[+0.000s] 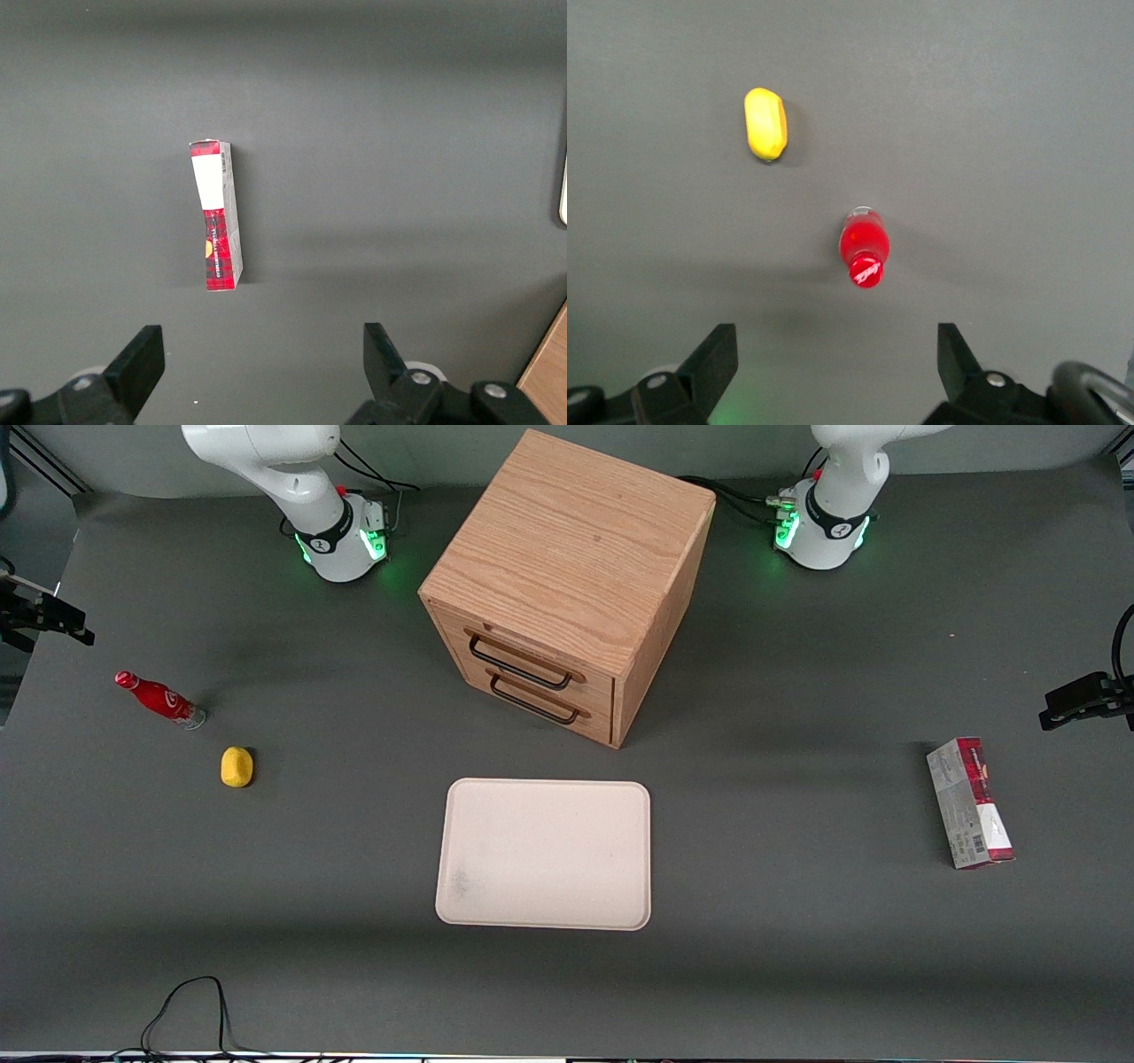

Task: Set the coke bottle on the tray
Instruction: 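Close the right gripper around the red bottle's cap end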

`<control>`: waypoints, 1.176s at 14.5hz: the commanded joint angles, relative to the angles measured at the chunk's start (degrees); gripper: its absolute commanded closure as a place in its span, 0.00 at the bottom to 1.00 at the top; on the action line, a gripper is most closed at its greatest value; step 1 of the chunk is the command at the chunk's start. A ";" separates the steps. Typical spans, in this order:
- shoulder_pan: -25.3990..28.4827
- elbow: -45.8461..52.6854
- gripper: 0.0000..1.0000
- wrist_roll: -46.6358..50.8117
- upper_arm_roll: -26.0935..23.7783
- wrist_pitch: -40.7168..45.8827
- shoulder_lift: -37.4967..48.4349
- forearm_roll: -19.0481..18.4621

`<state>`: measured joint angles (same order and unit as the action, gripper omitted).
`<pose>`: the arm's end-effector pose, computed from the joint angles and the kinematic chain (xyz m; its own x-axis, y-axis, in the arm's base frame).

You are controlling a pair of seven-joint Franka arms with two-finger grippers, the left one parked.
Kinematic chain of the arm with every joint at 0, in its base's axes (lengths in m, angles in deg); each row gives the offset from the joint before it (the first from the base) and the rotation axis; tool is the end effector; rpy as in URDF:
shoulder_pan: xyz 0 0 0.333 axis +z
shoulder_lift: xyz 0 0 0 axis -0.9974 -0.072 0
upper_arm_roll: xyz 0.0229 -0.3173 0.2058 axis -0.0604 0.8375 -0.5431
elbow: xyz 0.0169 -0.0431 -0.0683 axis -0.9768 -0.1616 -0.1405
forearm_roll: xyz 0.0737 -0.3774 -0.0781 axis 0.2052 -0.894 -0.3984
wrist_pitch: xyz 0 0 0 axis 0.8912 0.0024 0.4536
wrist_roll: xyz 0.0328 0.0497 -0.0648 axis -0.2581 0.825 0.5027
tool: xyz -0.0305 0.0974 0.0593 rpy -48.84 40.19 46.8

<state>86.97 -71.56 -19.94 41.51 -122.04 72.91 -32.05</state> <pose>0.3802 -0.2639 0.5112 0.9960 0.0854 -0.0246 0.0860 -0.9960 0.0243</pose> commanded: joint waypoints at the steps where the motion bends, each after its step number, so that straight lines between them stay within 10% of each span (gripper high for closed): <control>1: 0.48 -3.44 0.00 -0.68 1.78 -5.43 -1.48 -0.38; 17: 0.48 -8.64 0.00 -8.51 4.95 -19.60 -14.49 6.56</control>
<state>86.97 -80.50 -26.44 45.96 -141.06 58.53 -26.75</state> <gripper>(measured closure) 0.000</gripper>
